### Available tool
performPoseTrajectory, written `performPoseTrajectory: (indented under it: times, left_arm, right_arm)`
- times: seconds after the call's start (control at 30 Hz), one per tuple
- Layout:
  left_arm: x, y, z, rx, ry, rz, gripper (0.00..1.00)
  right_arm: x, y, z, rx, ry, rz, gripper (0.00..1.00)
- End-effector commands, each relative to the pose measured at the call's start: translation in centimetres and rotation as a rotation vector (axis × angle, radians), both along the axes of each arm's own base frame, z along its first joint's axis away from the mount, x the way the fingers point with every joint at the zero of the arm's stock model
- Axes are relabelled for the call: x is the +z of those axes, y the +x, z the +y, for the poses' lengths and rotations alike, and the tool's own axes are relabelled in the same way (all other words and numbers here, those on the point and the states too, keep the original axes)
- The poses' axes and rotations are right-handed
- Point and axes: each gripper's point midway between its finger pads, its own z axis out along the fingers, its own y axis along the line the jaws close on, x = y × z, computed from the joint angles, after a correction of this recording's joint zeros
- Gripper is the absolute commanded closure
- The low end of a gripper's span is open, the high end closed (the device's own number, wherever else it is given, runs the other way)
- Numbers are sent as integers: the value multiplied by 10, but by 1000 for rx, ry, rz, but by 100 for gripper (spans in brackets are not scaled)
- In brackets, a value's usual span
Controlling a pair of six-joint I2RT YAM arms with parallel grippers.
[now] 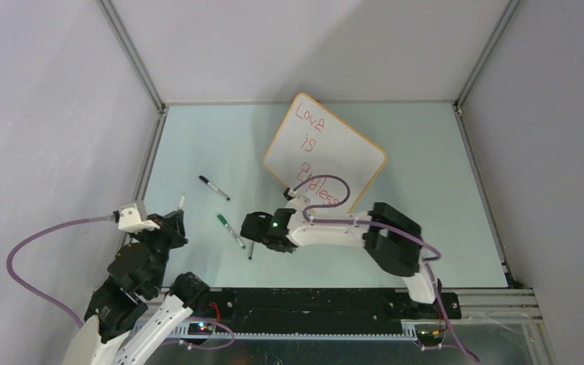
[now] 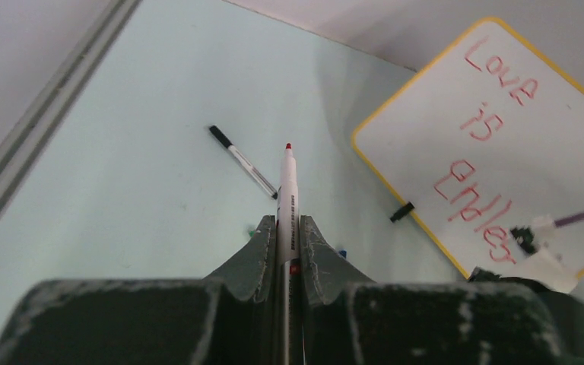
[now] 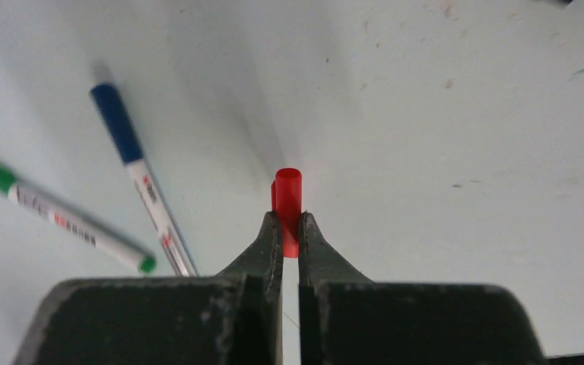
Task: Write a sentence on the whiteboard
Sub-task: Pick up the pen cap from the center of the board.
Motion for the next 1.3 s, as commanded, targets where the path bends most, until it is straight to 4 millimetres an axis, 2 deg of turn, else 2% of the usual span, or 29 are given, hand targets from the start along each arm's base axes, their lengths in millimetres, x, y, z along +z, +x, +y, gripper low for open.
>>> performPoseTrajectory:
  times: [0.0,0.1,0.2,0.23,0.3,0.37,0.4,0.47,0.5,0.53,0.57,0.6,0.63,0.67,0.7,0.73,0.77,0.83,0.93,0.97,1.0,1.03,1.07,1.1,1.13,1.17,1.2,1.23,1.27]
  left_arm:
    - [1,7,-33,-165,28,-7,100]
    - [-2,9,-53,-268,56,11,100]
    - [-3,8,-78,-402,71,17,100]
    - [-2,8,-83,-430,70,12,100]
    - [-1,5,-96,-503,67,18,100]
    - [2,-1,-114,-603,60,16,100]
    - [1,0,-119,-631,67,30,100]
    - [3,-3,-134,-715,72,59,100]
    - [2,-5,-144,-768,77,88,100]
    - [2,-7,-148,-794,79,104,100]
    - [2,-8,-156,-840,82,129,100]
    - [2,-8,-160,-858,81,138,100]
    - [0,-9,-166,-885,78,157,100]
    - [2,-8,-169,-896,74,150,100]
    - [-1,-9,-173,-919,68,158,100]
    - [2,-8,-175,-928,65,142,100]
    - [-1,-9,-177,-945,65,144,100]
    - [-4,-10,-179,-960,71,135,100]
    - [-7,-12,-184,-993,69,133,100]
    - [-11,-13,-186,-1004,63,142,100]
    - [-13,-16,-190,-1037,50,148,100]
    - [-15,-17,-193,-1051,43,156,100]
    - [-17,-20,-197,-1080,31,168,100]
    - [-19,-21,-199,-1090,27,177,100]
    - [-21,-23,-201,-1105,23,193,100]
    - [-22,-24,-201,-1108,21,201,100]
    - [-23,-24,-202,-1112,18,207,100]
    - [-23,-24,-203,-1116,16,208,100]
    - [-24,-25,-203,-1122,11,213,100]
  right_arm:
    - [83,7,-10,294,-1,-243,100]
    - [99,1,-17,604,-90,-341,100]
    - [106,-12,-47,787,-210,-375,100]
    - [116,-14,-55,873,-268,-412,100]
    - [115,-22,-70,998,-417,-471,100]
    - [120,-33,-93,1060,-586,-585,100]
    - [131,-23,-109,1034,-721,-649,100]
    - [137,-21,-122,1034,-808,-734,100]
    - [133,-21,-133,1047,-833,-750,100]
    - [141,-19,-130,1049,-821,-797,100]
    - [138,-18,-138,1063,-796,-812,100]
    - [146,-16,-132,1075,-760,-866,100]
    - [144,-17,-135,1108,-702,-901,100]
    - [159,-16,-128,1110,-653,-982,100]
    - [155,-17,-131,1154,-598,-1027,100]
    - [177,-16,-129,1131,-540,-1130,100]
    - [163,-17,-126,1216,-501,-1156,100]
    - [163,-18,-121,1329,-452,-1229,100]
    - [162,-10,-116,1459,-456,-1182,100]
    - [162,-16,-109,1515,-411,-1180,100]
    - [166,-10,-107,1519,-391,-1157,100]
    - [164,-20,-100,1568,-288,-1126,100]
    - [176,-21,-93,1602,-196,-1130,100]
    - [173,-26,-92,1622,-115,-1076,100]
    - [184,-27,-86,1650,-35,-1073,100]
    - [175,-30,-89,1668,-7,-993,100]
    - [179,-29,-85,1683,9,-972,100]
    - [170,-32,-88,1711,0,-914,100]
    - [171,-34,-84,1730,-5,-900,100]
